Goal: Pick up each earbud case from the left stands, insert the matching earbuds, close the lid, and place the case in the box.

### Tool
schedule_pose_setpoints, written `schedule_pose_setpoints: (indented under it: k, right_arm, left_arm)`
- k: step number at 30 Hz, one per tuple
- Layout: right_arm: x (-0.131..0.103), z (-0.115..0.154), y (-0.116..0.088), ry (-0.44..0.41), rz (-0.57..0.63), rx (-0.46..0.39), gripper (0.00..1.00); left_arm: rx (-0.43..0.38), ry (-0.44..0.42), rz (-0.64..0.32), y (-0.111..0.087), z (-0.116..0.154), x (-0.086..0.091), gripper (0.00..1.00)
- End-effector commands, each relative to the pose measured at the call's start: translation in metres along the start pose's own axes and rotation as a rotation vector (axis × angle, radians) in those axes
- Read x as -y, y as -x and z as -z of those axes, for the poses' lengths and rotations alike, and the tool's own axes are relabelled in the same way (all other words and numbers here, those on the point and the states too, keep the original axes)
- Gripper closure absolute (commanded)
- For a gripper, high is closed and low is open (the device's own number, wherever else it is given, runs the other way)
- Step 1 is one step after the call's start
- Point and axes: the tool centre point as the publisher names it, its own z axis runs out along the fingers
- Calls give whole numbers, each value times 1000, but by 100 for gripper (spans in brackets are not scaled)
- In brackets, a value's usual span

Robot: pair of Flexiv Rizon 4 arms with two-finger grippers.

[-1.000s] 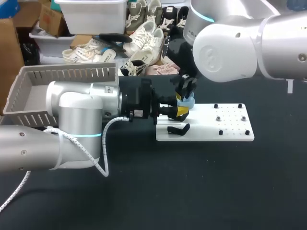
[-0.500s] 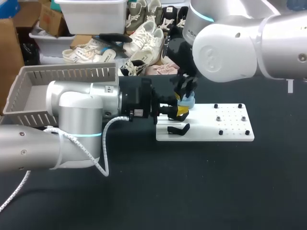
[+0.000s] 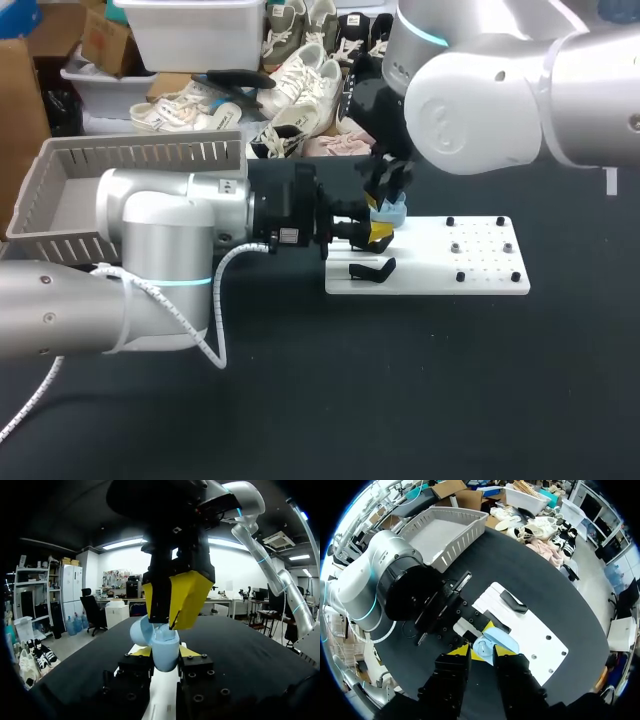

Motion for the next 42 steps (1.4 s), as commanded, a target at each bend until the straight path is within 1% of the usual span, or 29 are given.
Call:
schedule_pose_setpoints:
  k: [1, 4, 10, 16, 23, 27, 31, 36, 42]
  right_arm:
    - [-3, 10, -5, -14, -2, 24, 72]
    - [0, 17, -1, -28, -5, 41, 70]
    - [18, 23, 12, -43, -30, 57, 69]
    - [36, 13, 28, -39, -62, 40, 68]
    - [46, -4, 37, -26, -84, 6, 67]
    - [46, -9, 35, -24, -90, -6, 66]
    - [45, -13, 28, -21, -96, -14, 67]
    - [43, -11, 18, -20, -110, -19, 66]
    - [37, -5, 10, -27, -116, -13, 66]
  left_arm:
    - [2, 1, -1, 0, 0, 0, 100]
    - [2, 1, -1, 0, 0, 0, 100]
    - [2, 1, -1, 0, 0, 0, 100]
    - [2, 1, -1, 0, 0, 0, 100]
    - [2, 1, -1, 0, 0, 0, 100]
    - [2, 1, -1, 0, 0, 0, 100]
    - [2, 1, -1, 0, 0, 0, 100]
    - [2, 1, -1, 0, 0, 0, 100]
    - [2, 1, -1, 0, 0, 0, 100]
